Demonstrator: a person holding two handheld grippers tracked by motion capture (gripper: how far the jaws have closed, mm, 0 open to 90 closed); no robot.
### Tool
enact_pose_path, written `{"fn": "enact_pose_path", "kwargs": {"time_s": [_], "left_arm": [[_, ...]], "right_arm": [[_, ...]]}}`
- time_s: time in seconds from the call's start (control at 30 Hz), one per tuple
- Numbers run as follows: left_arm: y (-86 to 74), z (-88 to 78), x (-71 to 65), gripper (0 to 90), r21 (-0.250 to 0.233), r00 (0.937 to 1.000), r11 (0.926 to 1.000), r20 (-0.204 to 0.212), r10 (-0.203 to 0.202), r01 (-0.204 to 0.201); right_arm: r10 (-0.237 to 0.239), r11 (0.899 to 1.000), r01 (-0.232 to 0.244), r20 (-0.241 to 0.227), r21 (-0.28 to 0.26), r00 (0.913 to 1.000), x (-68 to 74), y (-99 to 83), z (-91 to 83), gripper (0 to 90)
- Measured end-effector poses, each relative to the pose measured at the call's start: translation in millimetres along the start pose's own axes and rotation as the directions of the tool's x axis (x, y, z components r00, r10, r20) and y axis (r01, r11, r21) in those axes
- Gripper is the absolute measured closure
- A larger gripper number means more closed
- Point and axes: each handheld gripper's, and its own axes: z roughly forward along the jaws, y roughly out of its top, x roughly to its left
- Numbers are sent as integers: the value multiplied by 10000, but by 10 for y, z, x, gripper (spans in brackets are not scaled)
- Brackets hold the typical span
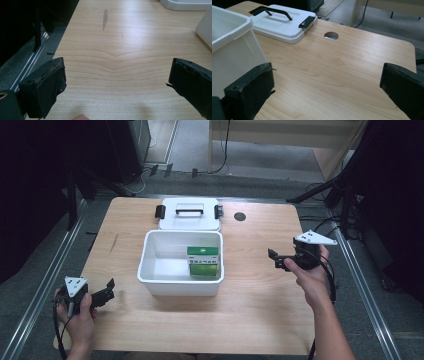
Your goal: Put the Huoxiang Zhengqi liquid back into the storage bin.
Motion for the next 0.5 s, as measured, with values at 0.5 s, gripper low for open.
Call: {"fn": "enact_pose_path", "kwargs": {"time_s": [0.5], "left_arm": [[0, -3, 1, 17, 44, 10000, 10000, 37, -13, 12]], "right_arm": [[612, 9974, -592, 498, -400, 9969, -40, -558, -210, 0]]}}
